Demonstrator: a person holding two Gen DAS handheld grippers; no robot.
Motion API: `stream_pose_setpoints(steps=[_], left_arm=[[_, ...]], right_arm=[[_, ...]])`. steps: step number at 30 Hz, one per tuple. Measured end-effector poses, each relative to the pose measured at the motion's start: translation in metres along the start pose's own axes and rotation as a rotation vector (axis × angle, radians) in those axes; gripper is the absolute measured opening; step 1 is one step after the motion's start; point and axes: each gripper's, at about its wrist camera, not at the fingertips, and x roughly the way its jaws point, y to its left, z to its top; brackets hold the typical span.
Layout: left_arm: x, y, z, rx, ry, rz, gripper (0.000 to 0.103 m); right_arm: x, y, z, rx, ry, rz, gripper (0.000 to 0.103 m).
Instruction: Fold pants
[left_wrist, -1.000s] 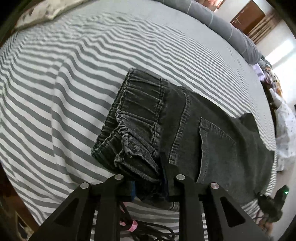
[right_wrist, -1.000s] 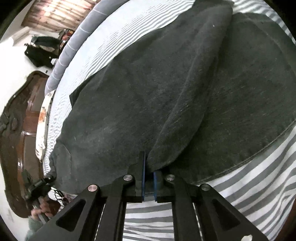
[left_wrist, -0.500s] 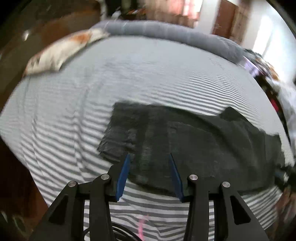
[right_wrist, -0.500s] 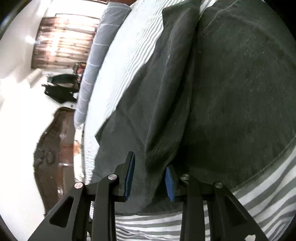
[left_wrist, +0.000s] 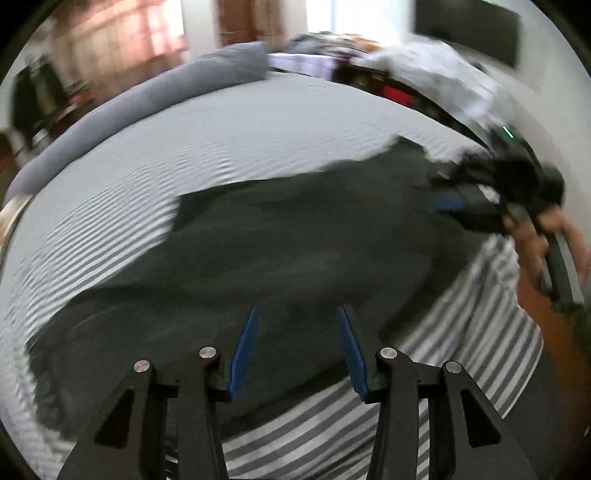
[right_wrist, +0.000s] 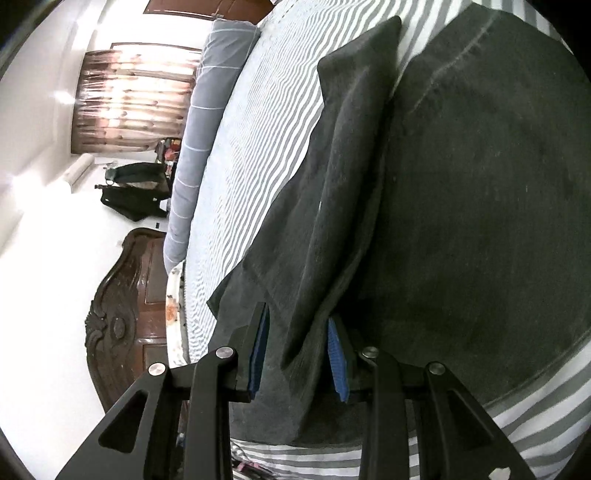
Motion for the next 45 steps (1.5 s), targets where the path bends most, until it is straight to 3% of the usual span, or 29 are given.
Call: stream_pose_setpoints(steps=[3, 6, 13, 14, 15, 18, 27, 30, 31, 32, 37, 39, 40, 41, 42, 45], left_arm=[[0.017, -0.039, 0.006, 0.082, 0.011, -0.042, 0.046], [0.039, -0.067, 0.012, 0.152, 0.016, -0.027, 0.046], [0.087, -0.083, 0.026, 0.146, 0.062, 0.089, 0.045], [0.091, -0.084, 0.029, 0.142, 0.066, 0.082, 0.039], [0.093, -0.084, 0.03, 0.14, 0.063, 0.081, 0.023], [0.096, -0.078, 0.036, 0.12, 0.074, 0.073, 0.01], [0.092, -0.07, 0.039, 0.116, 0.067, 0.058, 0.008], [0.093, -0.073, 0.038, 0.124, 0.068, 0.055, 0.008], [0.093, -0.073, 0.038, 0.122, 0.068, 0.053, 0.008], [0.092, -0.073, 0.036, 0.119, 0.067, 0.051, 0.008], [0.086, -0.064, 0.034, 0.067, 0.05, 0.023, 0.008], [0.086, -0.055, 0.035, 0.024, 0.056, 0.01, 0.008], [0.086, -0.052, 0.035, 0.005, 0.058, 0.008, 0.008], [0.087, -0.047, 0.036, -0.024, 0.064, -0.001, 0.008], [0.087, -0.045, 0.036, -0.038, 0.068, -0.002, 0.008], [0.089, -0.04, 0.039, -0.067, 0.073, -0.003, 0.008]], right_arm=[[0.0, 0.0, 0.009, 0.008, 0.01, 0.015, 0.03], [0.002, 0.003, 0.019, -0.001, 0.026, 0.015, 0.03], [0.002, 0.015, 0.041, -0.051, 0.05, 0.025, 0.03], [0.002, 0.017, 0.045, -0.056, 0.046, 0.025, 0.03], [0.001, 0.018, 0.049, -0.063, 0.034, 0.025, 0.03], [-0.002, 0.014, 0.061, -0.066, 0.005, 0.004, 0.03], [-0.029, -0.018, 0.115, 0.002, -0.129, -0.099, 0.03], [-0.02, -0.014, 0.13, -0.001, -0.102, -0.139, 0.03], [-0.017, -0.013, 0.133, -0.007, -0.091, -0.142, 0.024], [-0.012, -0.01, 0.136, -0.018, -0.077, -0.159, 0.01], [0.018, 0.04, 0.151, -0.13, -0.039, -0.147, 0.009], [0.037, 0.063, 0.156, -0.179, -0.009, -0.129, 0.013], [0.045, 0.07, 0.158, -0.192, 0.007, -0.127, 0.021], [0.058, 0.079, 0.159, -0.199, 0.044, -0.121, 0.042], [0.064, 0.083, 0.159, -0.202, 0.063, -0.115, 0.048], [0.064, 0.097, 0.157, -0.257, 0.031, -0.131, 0.049]])
